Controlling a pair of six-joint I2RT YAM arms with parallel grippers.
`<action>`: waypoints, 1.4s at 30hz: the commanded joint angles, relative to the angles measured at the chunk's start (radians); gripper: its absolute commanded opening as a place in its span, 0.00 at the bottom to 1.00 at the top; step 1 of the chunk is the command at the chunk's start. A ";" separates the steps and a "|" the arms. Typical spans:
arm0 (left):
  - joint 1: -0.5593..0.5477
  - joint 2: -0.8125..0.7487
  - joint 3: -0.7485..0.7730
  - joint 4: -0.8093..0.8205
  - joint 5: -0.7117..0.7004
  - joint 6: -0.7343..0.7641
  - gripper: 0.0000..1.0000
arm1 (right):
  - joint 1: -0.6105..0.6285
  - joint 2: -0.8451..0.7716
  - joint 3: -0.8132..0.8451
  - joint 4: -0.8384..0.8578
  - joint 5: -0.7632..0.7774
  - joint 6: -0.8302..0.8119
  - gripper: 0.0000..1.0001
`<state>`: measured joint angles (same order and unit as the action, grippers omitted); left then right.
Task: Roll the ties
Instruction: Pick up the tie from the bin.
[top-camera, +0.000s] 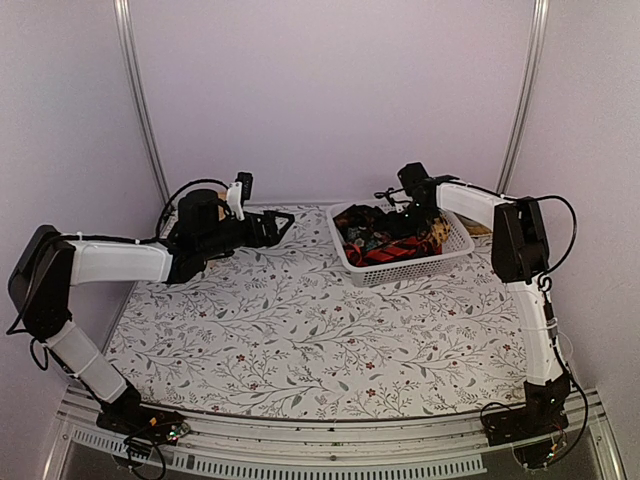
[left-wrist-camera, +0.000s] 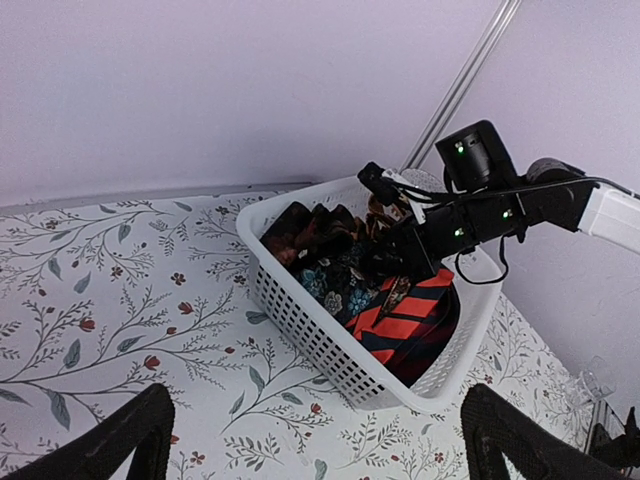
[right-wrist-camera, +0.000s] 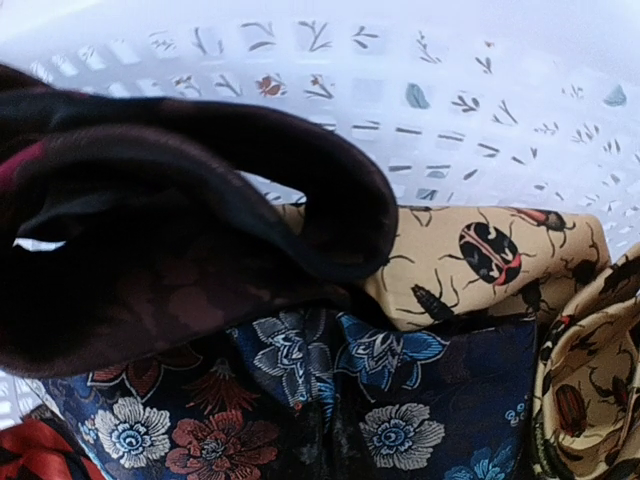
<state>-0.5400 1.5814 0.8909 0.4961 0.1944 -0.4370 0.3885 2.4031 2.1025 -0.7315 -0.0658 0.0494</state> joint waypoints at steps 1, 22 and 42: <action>0.011 -0.018 -0.006 -0.002 -0.006 0.012 1.00 | -0.017 0.031 0.011 -0.025 -0.025 0.005 0.00; 0.008 -0.088 -0.043 0.015 0.003 0.030 1.00 | -0.019 -0.564 -0.104 0.354 -0.265 0.113 0.00; 0.005 -0.206 -0.092 -0.051 -0.053 0.062 1.00 | -0.019 -0.819 -0.093 0.416 -0.216 0.108 0.00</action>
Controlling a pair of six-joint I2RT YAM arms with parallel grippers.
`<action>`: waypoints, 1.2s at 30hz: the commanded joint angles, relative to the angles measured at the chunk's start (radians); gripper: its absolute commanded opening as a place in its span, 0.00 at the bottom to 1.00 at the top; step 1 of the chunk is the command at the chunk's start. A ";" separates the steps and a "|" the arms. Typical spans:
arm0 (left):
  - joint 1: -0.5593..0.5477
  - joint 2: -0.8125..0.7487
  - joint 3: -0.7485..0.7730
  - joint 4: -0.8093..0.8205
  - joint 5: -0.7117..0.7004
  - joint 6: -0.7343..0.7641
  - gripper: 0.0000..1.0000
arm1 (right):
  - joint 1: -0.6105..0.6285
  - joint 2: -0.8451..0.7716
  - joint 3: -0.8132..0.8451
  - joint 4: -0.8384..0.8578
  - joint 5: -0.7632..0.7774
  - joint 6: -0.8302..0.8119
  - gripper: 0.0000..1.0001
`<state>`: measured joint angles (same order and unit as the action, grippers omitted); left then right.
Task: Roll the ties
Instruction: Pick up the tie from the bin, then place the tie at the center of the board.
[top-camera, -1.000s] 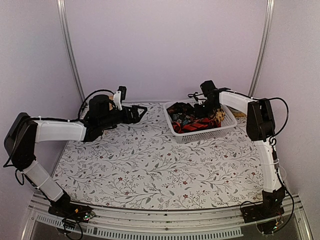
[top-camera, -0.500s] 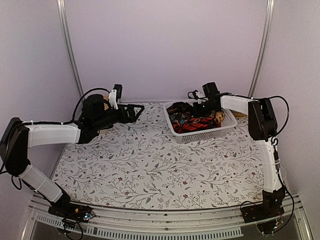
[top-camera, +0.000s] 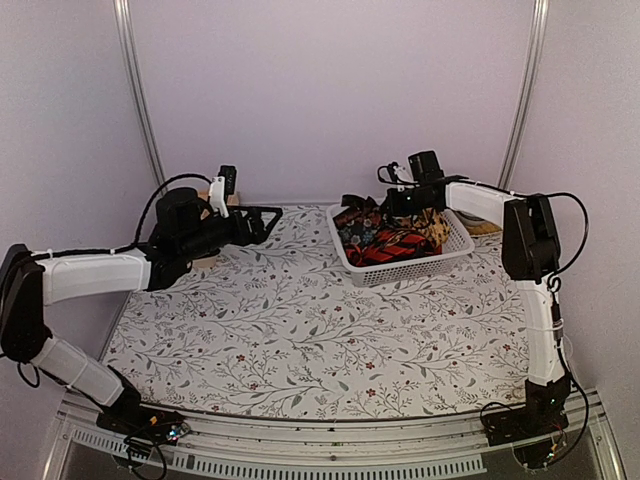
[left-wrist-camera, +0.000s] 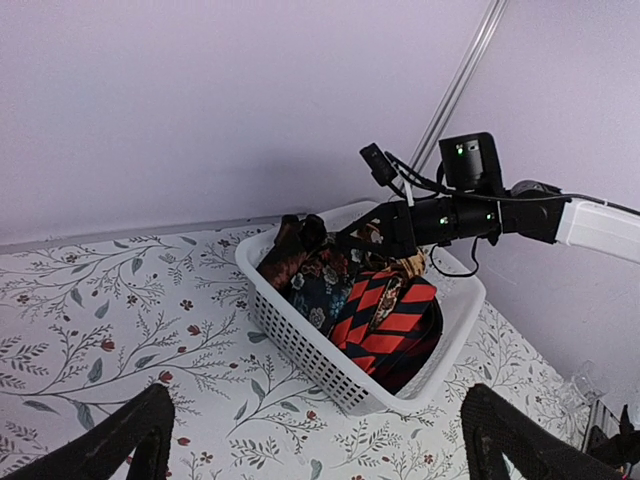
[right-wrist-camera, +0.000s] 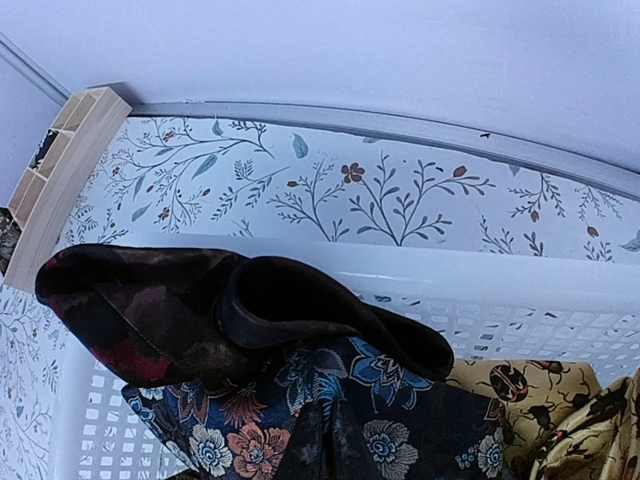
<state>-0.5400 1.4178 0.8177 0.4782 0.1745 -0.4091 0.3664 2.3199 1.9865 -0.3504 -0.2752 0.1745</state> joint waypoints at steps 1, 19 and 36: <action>0.005 -0.051 -0.020 -0.041 -0.039 0.041 1.00 | 0.003 -0.749 0.022 0.040 -0.015 -0.016 0.00; 0.002 -0.145 -0.078 -0.168 -0.120 0.058 1.00 | -0.007 -0.995 -0.296 0.078 0.108 0.002 0.00; 0.002 -0.229 -0.102 -0.176 -0.089 0.117 1.00 | -0.037 -1.084 -0.364 0.319 -0.491 0.249 0.00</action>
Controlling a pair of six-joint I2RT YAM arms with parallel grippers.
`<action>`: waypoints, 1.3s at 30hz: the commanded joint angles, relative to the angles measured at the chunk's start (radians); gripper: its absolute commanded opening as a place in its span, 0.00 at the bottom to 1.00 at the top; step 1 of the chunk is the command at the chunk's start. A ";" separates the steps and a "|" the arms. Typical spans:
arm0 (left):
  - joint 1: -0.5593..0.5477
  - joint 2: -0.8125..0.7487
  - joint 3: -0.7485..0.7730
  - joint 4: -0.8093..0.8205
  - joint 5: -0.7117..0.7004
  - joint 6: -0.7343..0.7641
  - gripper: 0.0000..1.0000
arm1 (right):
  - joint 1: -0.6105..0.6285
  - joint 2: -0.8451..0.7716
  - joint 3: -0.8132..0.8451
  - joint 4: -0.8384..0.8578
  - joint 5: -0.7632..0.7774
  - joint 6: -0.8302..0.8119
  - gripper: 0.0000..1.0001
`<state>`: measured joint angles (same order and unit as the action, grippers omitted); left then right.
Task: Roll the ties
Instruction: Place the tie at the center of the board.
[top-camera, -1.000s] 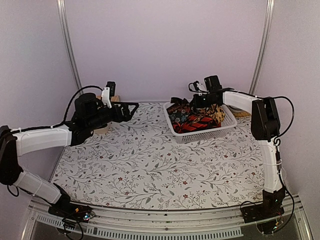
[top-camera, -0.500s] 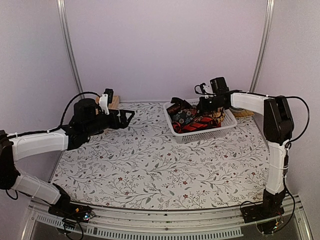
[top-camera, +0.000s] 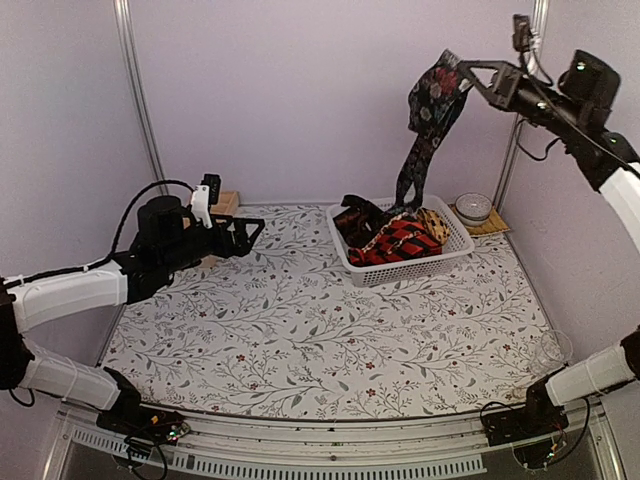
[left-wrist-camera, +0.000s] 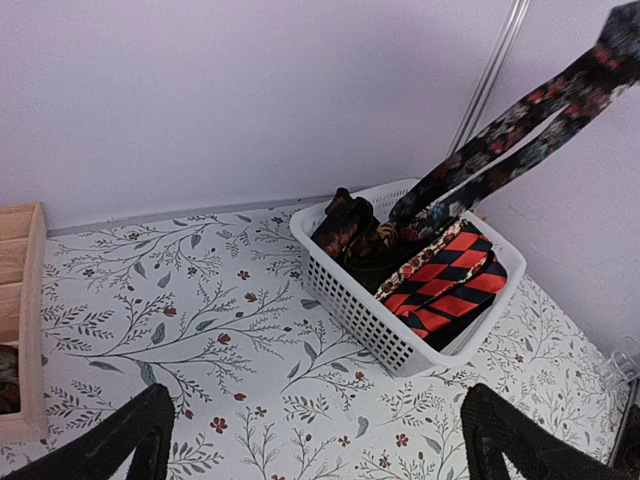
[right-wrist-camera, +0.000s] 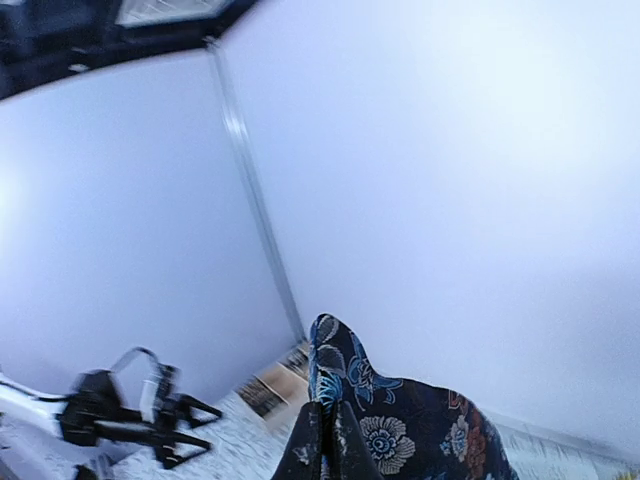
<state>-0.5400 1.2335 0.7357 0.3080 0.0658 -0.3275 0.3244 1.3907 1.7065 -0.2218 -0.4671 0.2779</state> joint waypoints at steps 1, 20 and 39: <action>0.002 -0.061 -0.024 -0.005 0.020 0.045 1.00 | 0.004 -0.157 -0.114 0.263 -0.351 0.182 0.00; 0.009 -0.193 -0.050 -0.086 -0.186 0.093 1.00 | 0.295 0.035 -0.296 0.219 -0.279 0.193 0.00; 0.023 -0.206 -0.035 -0.161 -0.285 0.125 1.00 | 0.402 0.283 -0.081 -0.120 0.012 -0.009 0.75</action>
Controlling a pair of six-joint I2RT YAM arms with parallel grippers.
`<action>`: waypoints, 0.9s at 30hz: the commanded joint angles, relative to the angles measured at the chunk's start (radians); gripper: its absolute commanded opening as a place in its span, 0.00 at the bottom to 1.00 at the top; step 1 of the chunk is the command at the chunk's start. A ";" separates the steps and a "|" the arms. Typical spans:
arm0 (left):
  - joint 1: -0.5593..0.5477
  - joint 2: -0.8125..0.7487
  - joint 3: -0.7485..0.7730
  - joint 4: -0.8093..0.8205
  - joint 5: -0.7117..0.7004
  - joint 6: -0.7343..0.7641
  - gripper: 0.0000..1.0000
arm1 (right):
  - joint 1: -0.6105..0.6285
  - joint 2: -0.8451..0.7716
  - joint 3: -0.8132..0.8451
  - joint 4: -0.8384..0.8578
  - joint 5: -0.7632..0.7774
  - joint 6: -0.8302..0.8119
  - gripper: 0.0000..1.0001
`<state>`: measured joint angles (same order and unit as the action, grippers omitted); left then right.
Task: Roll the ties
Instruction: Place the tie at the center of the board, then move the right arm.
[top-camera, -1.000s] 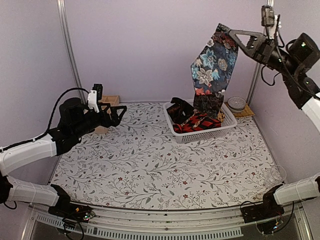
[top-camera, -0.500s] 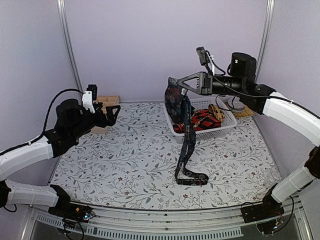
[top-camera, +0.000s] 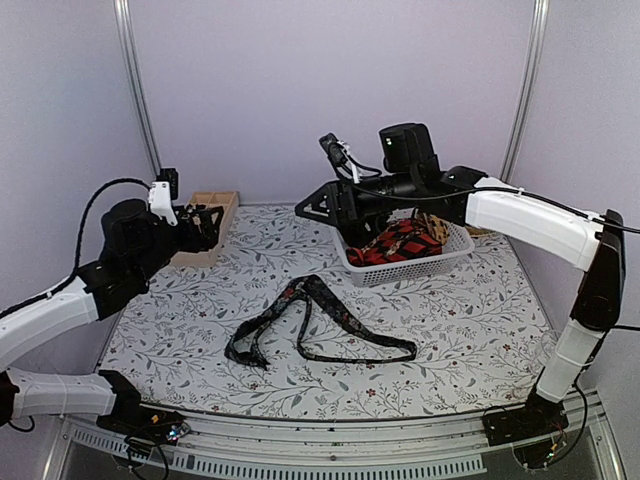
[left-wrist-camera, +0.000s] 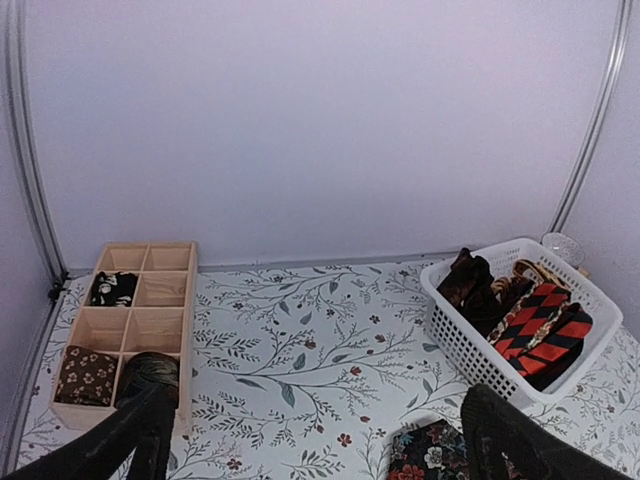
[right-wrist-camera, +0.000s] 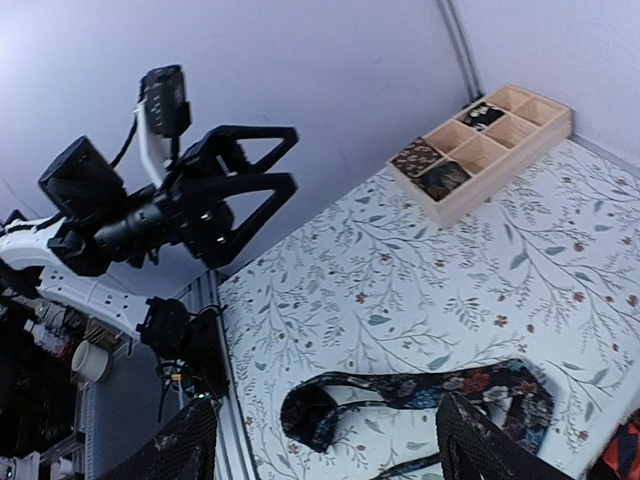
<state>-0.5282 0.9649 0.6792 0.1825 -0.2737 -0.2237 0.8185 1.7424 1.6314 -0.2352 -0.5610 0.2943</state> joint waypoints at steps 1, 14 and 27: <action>0.011 0.088 0.029 -0.033 0.081 0.017 1.00 | -0.114 -0.089 -0.029 -0.133 0.150 -0.025 0.75; 0.007 0.251 0.022 0.042 0.203 -0.007 1.00 | -0.201 -0.329 -0.535 -0.270 0.503 0.036 0.79; 0.009 0.233 -0.011 0.055 0.185 0.007 1.00 | -0.292 -0.017 -0.508 -0.101 0.520 0.036 0.74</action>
<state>-0.5270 1.2121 0.6888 0.2192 -0.0792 -0.2287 0.5278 1.5700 1.0454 -0.4225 -0.0650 0.3389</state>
